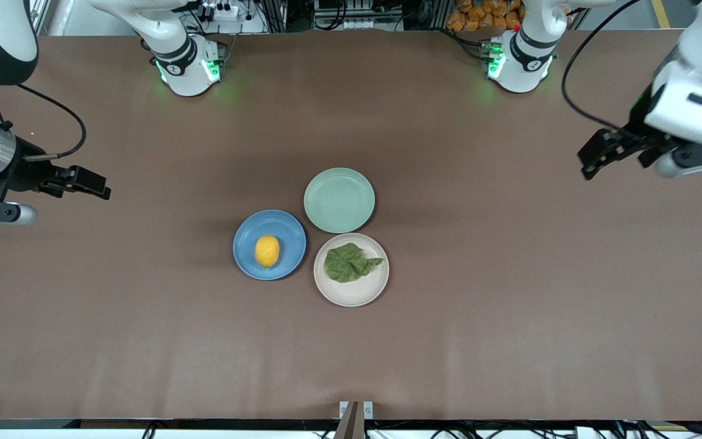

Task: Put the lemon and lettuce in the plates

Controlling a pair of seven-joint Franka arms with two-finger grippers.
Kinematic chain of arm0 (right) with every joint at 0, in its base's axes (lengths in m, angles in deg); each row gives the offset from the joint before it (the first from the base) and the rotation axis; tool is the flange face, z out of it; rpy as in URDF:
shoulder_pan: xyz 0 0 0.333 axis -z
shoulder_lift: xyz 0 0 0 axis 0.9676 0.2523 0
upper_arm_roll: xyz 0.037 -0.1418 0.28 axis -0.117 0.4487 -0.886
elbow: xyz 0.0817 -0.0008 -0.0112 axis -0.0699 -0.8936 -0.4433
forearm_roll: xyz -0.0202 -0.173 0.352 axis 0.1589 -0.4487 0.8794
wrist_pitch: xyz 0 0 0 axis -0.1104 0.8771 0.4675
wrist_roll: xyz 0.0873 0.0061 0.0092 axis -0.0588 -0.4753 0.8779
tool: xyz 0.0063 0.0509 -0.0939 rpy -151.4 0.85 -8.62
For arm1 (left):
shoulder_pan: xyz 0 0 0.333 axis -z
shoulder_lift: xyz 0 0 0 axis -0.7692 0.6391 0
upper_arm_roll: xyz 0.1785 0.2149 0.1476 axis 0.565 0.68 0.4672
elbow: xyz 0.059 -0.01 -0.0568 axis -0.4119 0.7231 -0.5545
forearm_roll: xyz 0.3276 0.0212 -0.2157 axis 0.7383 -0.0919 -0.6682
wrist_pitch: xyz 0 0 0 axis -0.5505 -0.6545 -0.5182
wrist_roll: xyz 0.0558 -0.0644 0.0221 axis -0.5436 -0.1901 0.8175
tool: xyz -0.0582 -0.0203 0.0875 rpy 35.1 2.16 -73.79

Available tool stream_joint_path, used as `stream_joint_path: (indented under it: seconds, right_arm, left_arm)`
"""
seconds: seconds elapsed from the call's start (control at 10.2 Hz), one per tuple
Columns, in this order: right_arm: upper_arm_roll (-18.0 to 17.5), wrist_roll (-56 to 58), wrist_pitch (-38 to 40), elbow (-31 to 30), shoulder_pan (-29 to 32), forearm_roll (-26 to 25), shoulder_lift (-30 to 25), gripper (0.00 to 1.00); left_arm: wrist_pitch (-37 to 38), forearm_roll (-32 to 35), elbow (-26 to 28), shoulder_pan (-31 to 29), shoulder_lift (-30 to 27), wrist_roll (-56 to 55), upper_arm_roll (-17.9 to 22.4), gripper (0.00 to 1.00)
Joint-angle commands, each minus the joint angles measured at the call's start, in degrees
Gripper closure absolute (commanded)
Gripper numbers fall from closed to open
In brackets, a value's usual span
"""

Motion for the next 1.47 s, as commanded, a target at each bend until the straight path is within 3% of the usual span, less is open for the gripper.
stream_joint_path:
  seconds: [0.0,0.49,1.37]
  right_arm:
    - [-0.66,0.30,-0.76,-1.89,0.77,-0.62,-1.47,0.00]
    - [-0.66,0.30,-0.68,-1.98,0.86,-0.62,-1.38,0.00]
    - [-0.92,1.00,-0.94,-1.19,0.42,-1.41,-1.29,0.00]
  left_arm:
    - [1.59,-3.18,2.05,-8.01,-3.57,3.49,-4.43,0.00]
    - [3.26,-2.74,1.70,-8.20,-3.14,4.90,-3.90,0.00]
    - [4.75,-2.47,2.13,-9.52,-3.05,18.52,-3.73,0.00]
